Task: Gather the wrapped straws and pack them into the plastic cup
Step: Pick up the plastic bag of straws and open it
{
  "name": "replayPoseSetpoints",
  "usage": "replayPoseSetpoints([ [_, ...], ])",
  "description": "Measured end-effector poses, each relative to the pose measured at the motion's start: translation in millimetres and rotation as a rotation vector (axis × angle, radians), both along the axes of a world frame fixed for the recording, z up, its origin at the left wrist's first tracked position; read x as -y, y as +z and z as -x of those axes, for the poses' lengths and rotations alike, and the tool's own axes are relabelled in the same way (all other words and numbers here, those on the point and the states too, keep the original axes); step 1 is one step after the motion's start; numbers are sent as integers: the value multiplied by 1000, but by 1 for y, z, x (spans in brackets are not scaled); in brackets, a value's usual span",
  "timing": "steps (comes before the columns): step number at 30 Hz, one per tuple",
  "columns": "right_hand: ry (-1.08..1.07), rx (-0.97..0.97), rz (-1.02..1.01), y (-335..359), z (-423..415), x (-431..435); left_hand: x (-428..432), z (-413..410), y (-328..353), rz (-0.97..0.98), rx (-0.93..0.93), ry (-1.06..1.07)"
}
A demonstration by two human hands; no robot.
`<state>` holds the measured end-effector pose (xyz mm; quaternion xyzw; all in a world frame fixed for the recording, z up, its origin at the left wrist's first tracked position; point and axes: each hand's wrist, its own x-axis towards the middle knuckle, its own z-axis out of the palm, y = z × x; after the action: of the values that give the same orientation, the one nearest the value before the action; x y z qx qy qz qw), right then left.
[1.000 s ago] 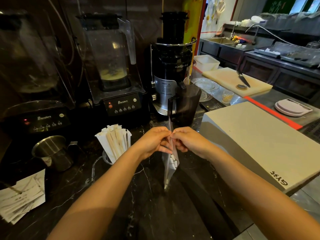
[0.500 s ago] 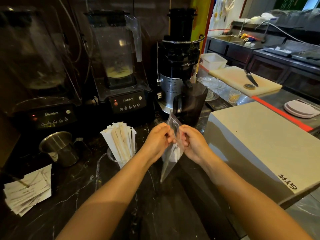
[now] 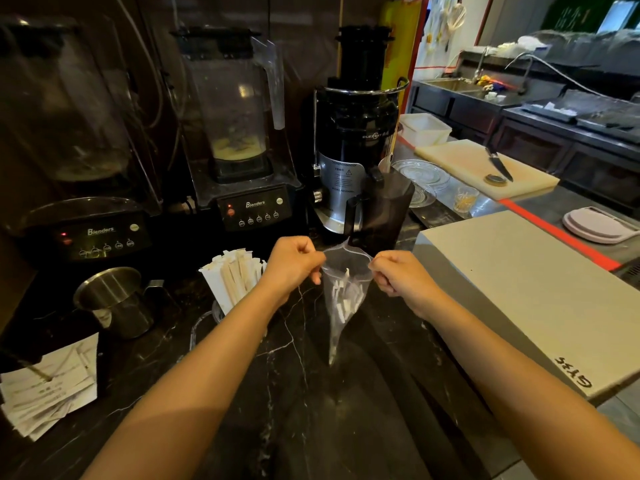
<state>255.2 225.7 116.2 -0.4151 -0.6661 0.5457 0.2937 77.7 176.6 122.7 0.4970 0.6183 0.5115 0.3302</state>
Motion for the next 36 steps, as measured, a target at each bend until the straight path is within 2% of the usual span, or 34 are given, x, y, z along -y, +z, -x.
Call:
replayPoseSetpoints([
  [6,-71,217,-146,4,-19,-8,-5,7,8,-26,-100,46],
  [12,-86,284,-190,5,-35,-11,-9,11,18,-12,-139,-31],
  [15,-37,323,-158,6,-40,-10,-11,7,25,-19,-175,-75],
  [18,121,387,-36,8,-44,-7,-12,-4,31,-41,-221,-143],
  [20,154,239,119,8,-45,-5,-13,-11,36,-50,-274,-211],
  [23,61,-98,516,3,-42,-5,-12,-18,44,-79,-395,-313],
  [28,188,-368,987,-23,-25,1,-1,-28,58,-112,-450,-462],
  [31,259,-566,1094,-33,-12,6,8,-34,63,-121,-424,-552],
  [33,222,-678,1108,-34,-4,10,14,-37,63,-130,-403,-606],
  [36,157,-664,1037,-32,5,12,24,-38,62,-136,-292,-650],
])
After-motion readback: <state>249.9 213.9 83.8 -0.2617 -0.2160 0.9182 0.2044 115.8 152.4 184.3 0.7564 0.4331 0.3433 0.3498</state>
